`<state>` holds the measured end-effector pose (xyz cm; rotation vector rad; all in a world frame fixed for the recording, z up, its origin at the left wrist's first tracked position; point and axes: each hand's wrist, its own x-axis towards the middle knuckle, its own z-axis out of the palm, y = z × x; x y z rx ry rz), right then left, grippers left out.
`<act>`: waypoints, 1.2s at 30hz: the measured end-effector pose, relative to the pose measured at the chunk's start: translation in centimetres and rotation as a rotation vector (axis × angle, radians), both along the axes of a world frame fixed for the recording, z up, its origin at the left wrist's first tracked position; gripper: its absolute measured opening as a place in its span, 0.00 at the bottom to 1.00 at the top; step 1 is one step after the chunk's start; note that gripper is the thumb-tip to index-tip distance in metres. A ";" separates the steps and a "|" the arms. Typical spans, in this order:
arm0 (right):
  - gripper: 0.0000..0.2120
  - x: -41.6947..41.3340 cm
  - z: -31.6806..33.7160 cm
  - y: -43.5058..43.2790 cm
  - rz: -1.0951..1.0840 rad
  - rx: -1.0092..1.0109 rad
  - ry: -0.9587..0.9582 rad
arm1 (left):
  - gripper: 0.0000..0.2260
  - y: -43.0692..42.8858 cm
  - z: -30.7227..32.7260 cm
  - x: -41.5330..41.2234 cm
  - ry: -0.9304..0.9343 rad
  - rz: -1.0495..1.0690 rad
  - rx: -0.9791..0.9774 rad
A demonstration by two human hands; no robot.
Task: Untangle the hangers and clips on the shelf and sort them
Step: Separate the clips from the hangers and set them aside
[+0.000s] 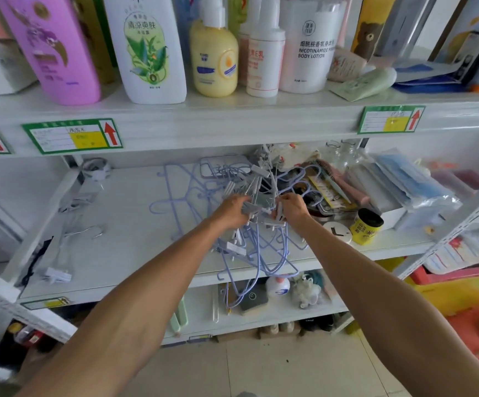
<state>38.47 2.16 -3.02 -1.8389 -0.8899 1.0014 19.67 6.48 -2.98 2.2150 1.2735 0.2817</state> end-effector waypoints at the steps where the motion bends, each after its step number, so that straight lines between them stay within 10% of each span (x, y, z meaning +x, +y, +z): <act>1: 0.07 0.2 -0.3 0.3 0.036 -0.030 -0.094 | 0.24 -0.1 -0.2 -0.1 0.009 0.021 0.052; 9: 0.13 0.5 1.6 0.5 0.272 -0.101 -0.517 | 0.32 0.6 -0.7 -1.7 0.125 0.423 0.085; 16: 0.10 -1.2 2.0 0.4 0.244 0.394 -0.707 | 0.10 2.4 -2.3 -2.6 0.028 0.309 -0.179; 23: 0.11 -2.3 -0.5 1.4 0.580 0.235 -0.770 | 0.09 2.6 -2.3 -2.1 0.024 0.226 -0.211; 36: 0.15 -3.4 0.1 2.3 0.496 0.159 -0.839 | 0.05 2.9 -2.9 -4.0 -0.637 0.407 -0.415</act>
